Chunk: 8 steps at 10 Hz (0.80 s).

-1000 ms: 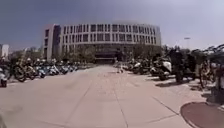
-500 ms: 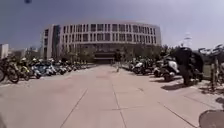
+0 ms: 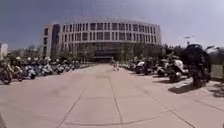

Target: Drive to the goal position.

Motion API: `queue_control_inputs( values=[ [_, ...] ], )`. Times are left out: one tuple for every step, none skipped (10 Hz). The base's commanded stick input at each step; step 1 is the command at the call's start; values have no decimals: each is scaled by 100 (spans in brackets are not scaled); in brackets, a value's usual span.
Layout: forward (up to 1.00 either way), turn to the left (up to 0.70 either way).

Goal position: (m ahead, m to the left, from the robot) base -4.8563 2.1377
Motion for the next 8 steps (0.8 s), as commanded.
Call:
queue_control_inputs(
  values=[
    [70,0],
    [70,0],
    [70,0],
    [70,0],
    [70,0],
    [70,0],
    [70,0],
    [70,0]
  ],
)
